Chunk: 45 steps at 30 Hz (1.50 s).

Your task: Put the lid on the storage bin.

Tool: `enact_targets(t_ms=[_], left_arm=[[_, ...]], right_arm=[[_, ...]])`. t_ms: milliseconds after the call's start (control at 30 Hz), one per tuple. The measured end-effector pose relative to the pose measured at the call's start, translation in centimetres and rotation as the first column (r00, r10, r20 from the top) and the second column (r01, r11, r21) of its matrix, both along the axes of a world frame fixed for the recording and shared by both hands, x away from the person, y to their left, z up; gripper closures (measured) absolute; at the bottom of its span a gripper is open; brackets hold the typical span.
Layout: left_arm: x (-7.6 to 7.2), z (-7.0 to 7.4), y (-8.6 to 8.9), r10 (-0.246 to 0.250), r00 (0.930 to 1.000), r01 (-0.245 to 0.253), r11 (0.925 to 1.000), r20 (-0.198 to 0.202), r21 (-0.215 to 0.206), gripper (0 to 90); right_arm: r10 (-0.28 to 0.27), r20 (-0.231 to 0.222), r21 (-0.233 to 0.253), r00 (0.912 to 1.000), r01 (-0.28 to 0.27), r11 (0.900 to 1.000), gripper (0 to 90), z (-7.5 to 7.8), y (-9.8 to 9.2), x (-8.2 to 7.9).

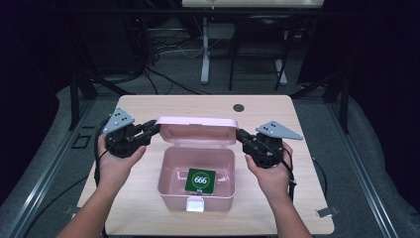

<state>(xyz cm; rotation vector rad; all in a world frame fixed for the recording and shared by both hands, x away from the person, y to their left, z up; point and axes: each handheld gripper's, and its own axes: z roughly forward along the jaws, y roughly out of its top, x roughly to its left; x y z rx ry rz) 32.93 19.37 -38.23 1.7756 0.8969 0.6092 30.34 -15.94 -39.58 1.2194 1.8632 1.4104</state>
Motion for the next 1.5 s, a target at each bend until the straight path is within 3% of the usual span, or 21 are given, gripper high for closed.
enact_targets(t_ms=[200,433,767,1500], left_arm=[[-0.1,0.1,-0.2,0.013,0.9999,-0.013,0.9996,0.004,0.023,80.5],[-0.2,0.0,0.1,-0.005,0.9999,0.005,1.0000,-0.011,0.007,83.3],[-0.8,-0.3,0.4,-0.028,0.9995,0.028,0.9994,-0.015,-0.019,80.6],[-2.2,-0.6,0.8,-0.061,0.9981,0.061,0.9978,-0.010,-0.025,76.4]], right_arm=[[0.013,-0.012,0.017,0.9998,-0.013,1.000,85.6,0.0,-0.4,0.0],[0.001,-0.002,0.040,1.0000,-0.001,0.999,84.1,0.6,-1.5,-0.6],[-0.024,-0.005,0.091,0.9997,0.024,0.996,81.4,0.5,-2.0,0.5],[0.003,0.000,0.086,1.0000,-0.003,0.996,79.3,0.6,-1.5,0.1]])
